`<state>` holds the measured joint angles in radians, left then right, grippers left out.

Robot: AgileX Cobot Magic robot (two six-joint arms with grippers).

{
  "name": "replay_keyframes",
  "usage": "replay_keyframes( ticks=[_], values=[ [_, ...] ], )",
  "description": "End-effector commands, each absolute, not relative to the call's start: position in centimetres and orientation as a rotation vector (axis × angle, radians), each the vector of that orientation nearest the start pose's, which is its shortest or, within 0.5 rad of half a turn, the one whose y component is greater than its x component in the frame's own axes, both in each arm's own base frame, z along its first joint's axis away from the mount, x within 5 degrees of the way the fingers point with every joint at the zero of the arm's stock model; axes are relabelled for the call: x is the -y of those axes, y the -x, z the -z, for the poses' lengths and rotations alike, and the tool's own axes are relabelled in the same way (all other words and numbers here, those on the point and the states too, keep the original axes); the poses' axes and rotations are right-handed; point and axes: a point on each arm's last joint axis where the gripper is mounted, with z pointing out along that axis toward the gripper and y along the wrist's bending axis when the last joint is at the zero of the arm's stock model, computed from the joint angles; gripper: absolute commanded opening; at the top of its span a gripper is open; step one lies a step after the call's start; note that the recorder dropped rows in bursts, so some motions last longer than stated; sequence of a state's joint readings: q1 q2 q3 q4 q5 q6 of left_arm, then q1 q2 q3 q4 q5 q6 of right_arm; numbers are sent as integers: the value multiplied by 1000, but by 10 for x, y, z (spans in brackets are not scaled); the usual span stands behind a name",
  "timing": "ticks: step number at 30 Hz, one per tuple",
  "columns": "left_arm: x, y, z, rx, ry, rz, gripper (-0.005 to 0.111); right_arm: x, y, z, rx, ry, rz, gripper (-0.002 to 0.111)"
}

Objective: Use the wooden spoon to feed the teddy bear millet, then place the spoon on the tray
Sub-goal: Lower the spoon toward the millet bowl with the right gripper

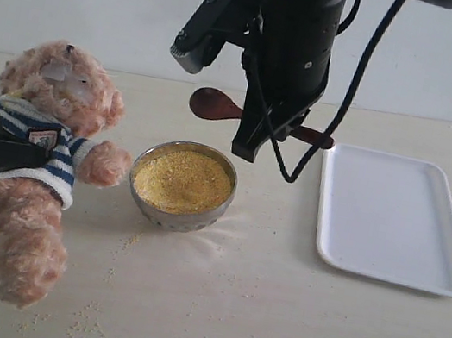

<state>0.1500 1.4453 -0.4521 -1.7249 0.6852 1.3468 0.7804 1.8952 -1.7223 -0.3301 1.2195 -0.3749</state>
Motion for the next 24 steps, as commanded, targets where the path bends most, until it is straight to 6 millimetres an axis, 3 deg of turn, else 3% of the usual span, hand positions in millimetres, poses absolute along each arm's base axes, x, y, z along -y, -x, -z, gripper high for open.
replay_keyframes(
  ticks=[1, 6, 24],
  values=[
    [25, -232, -177, -2279, 311, 947, 5, -256, -306, -282, -2303, 1641, 466, 0],
    [25, -232, -177, -2279, 311, 947, 5, -248, -308, -269, -2284, 1653, 601, 0],
    [25, -232, -177, -2279, 311, 947, 5, -256, -308, -265, -2241, 1672, 480, 0]
  ],
)
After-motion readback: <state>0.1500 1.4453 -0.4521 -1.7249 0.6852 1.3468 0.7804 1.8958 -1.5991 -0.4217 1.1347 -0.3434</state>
